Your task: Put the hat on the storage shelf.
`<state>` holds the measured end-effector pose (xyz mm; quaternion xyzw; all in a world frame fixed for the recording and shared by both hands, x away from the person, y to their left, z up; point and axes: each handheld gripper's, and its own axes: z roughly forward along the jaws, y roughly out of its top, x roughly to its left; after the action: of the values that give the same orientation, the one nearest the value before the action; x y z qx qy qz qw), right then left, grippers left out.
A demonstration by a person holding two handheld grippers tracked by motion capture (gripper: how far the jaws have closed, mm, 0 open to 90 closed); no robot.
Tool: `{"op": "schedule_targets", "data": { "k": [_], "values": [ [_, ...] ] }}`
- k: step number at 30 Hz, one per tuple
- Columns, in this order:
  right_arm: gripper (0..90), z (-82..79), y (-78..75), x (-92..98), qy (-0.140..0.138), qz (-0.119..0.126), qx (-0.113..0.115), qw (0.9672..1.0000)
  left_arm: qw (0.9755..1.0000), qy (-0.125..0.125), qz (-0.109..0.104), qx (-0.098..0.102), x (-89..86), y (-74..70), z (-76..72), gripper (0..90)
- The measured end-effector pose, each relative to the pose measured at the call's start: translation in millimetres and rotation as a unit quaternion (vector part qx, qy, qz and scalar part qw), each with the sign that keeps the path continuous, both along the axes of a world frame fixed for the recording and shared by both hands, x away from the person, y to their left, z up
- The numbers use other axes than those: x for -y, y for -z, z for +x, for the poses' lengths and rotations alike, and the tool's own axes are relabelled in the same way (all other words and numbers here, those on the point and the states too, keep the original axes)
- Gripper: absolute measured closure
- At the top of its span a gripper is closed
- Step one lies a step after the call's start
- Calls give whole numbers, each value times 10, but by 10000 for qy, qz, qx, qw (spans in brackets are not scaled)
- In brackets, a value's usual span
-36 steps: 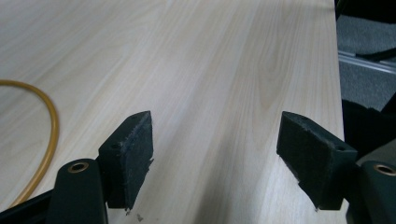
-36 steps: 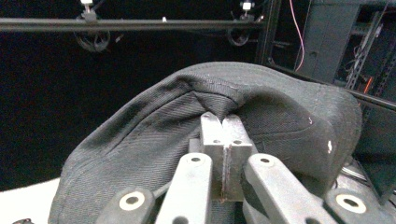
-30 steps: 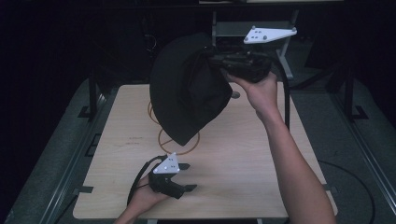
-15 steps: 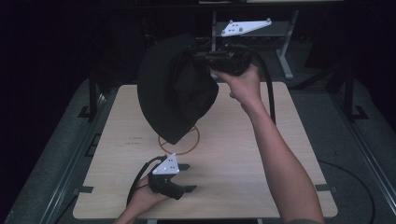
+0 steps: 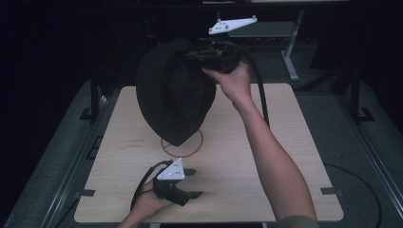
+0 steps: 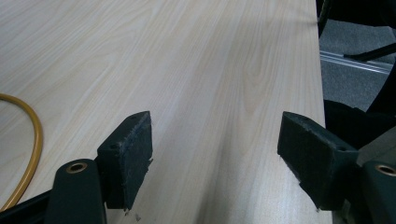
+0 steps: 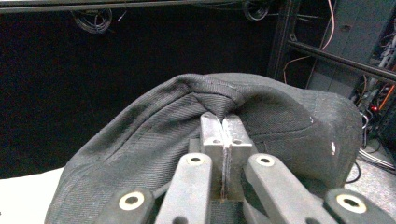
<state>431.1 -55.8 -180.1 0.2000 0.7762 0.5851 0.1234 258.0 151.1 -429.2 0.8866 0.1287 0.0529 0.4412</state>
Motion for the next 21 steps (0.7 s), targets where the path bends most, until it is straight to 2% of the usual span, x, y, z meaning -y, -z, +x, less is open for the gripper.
{"op": "schedule_targets", "data": {
  "k": [8,18,21],
  "values": [
    [896,61,53,-218,-74,-153,-51,9998,10000,14,5,25,-1,-10,-27,257],
    [895,196,175,-454,-86,-259,-283,9992,9999,122,69,56,56,-9,-65,257],
    [894,227,217,-561,-101,-410,-325,9986,9999,108,25,32,58,-5,-69,257]
  ]
}}
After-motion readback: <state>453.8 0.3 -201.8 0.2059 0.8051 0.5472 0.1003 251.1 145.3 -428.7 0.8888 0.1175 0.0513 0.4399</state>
